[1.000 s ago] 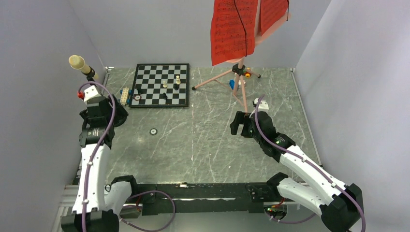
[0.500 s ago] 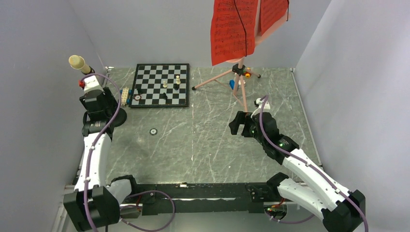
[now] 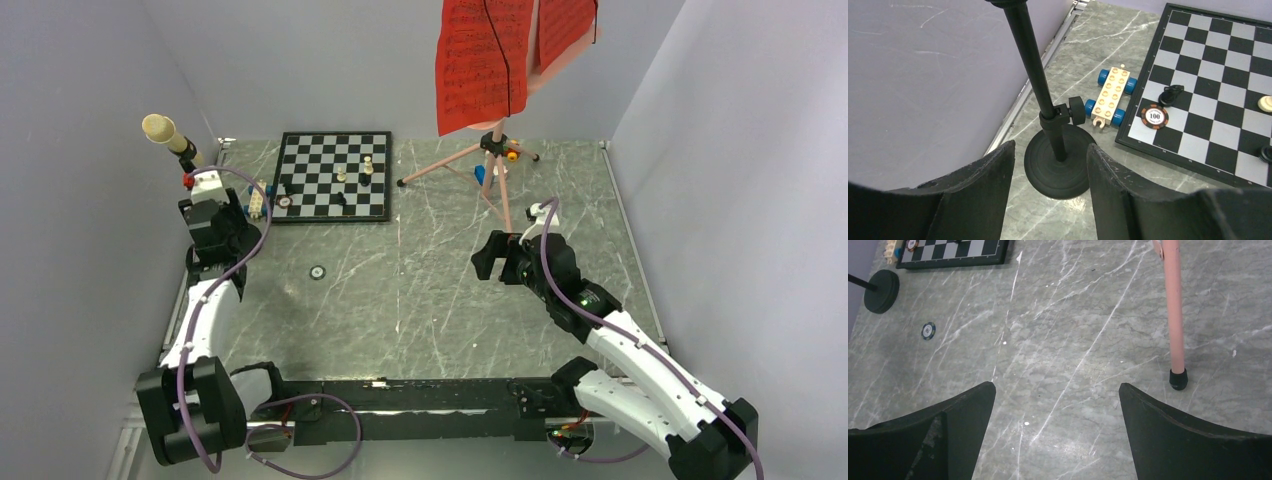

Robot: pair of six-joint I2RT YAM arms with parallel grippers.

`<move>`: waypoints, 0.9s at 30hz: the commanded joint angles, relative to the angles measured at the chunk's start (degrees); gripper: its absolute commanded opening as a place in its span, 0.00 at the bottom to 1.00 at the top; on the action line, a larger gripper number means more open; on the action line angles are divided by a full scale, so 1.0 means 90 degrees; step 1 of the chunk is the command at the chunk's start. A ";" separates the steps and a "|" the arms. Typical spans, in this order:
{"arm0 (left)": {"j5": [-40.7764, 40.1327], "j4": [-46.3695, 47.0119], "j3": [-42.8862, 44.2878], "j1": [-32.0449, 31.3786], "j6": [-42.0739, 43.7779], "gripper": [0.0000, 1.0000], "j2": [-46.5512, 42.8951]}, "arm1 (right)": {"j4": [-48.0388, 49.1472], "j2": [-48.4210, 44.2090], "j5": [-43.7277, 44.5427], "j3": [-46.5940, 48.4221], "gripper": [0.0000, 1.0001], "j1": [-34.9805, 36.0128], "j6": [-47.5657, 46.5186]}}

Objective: Pack up the instrument practice props

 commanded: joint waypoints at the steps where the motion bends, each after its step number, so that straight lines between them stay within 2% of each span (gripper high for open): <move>1: -0.0002 0.1301 -0.0153 0.0143 0.0240 0.59 0.0297 | 0.0230 -0.0163 -0.0105 -0.0036 1.00 0.0027 -0.0070; 18: 0.0389 0.2068 0.0326 0.0441 0.0179 0.57 0.1531 | 0.0125 -0.0128 -0.0060 -0.0038 1.00 0.0031 -0.0050; 27: 0.0638 0.2197 0.0626 0.0441 0.0203 0.47 0.1772 | 0.0099 -0.0028 -0.0020 -0.0062 1.00 0.0024 -0.0040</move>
